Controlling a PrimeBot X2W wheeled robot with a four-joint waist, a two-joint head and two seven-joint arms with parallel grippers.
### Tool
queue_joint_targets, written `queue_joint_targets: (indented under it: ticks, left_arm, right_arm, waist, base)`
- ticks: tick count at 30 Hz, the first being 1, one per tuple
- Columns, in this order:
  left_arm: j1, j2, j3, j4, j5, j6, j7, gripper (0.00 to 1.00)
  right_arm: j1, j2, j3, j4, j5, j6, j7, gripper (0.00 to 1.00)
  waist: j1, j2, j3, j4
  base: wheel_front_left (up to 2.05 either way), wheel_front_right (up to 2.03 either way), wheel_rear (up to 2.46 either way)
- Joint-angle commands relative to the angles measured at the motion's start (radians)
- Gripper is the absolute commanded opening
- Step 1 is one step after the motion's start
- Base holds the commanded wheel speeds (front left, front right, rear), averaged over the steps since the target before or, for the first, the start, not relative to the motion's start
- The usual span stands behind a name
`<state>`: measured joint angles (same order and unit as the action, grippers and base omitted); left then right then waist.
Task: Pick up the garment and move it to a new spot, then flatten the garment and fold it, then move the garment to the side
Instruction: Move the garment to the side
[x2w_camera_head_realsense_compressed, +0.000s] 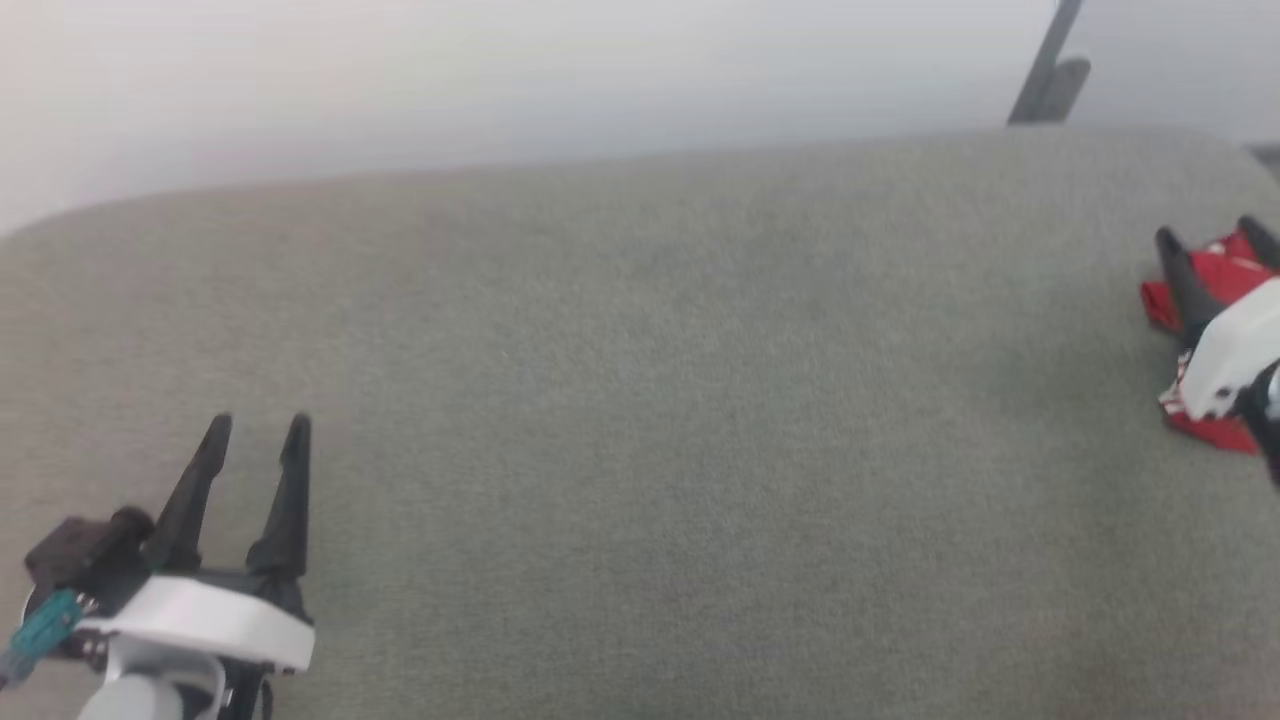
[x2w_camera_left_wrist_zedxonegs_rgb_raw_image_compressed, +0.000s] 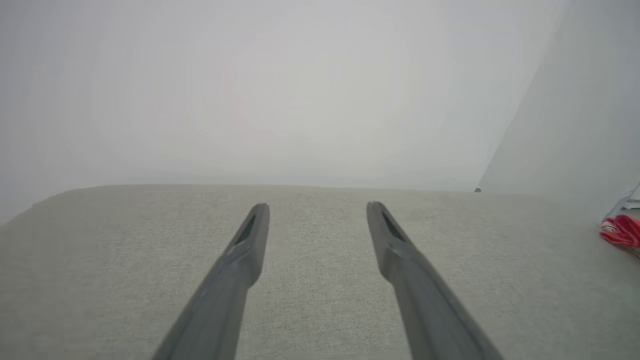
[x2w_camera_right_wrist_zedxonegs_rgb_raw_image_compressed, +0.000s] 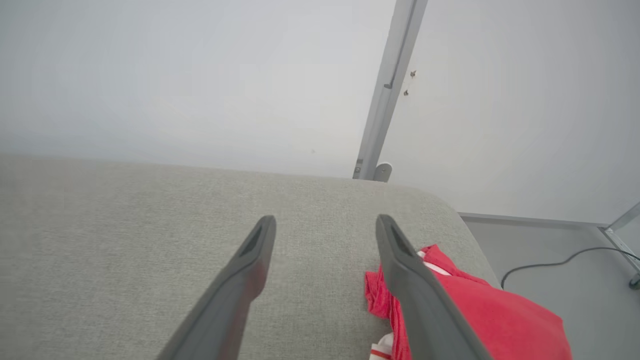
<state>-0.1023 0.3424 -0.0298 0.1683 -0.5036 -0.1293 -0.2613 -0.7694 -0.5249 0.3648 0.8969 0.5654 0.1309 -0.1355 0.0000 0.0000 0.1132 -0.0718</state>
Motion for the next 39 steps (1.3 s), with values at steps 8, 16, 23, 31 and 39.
queue_joint_targets:
  ticks: [8, 16, 23, 31, 39]
  left_arm:
    - [0.09, -0.002, 0.068, 0.015, -0.007, -0.001, -0.004, 1.0]
    - [0.158, -0.009, 0.12, 0.014, 0.0, -0.001, -0.004, 1.0]
    - [0.21, -0.01, 0.138, 0.022, -0.016, -0.001, -0.004, 1.0]
    - [0.249, 0.007, 0.127, 0.031, -0.018, -0.001, -0.004, 1.0]
    - [0.262, 0.007, 0.13, 0.029, -0.01, -0.001, -0.004, 1.0]
  right_arm:
    - [0.146, 0.038, 0.01, -0.067, 0.026, 0.0, -0.084, 1.0]
    - [0.278, 0.069, -0.031, -0.154, -0.009, 0.0, -0.125, 1.0]
    - [0.39, 0.106, -0.117, -0.249, -0.069, 0.0, -0.13, 1.0]
    - [0.558, 0.196, -0.274, -0.435, -0.178, 0.0, -0.13, 1.0]
    - [0.683, 0.27, -0.356, -0.562, -0.254, 0.0, -0.13, 1.0]
  waist:
    - [0.0, 0.0, -0.113, 0.052]
    - [0.0, 0.0, -0.149, 0.07]
    - [0.0, 0.0, -0.163, 0.078]
    - [0.0, 0.0, -0.167, 0.083]
    - [0.0, 0.0, -0.168, 0.082]
  base:
    - [0.0, 0.0, 0.0]
    - [0.0, 0.0, 0.0]
    - [0.0, 0.0, 0.0]
    - [0.0, 0.0, 0.0]
    - [0.0, 0.0, 0.0]
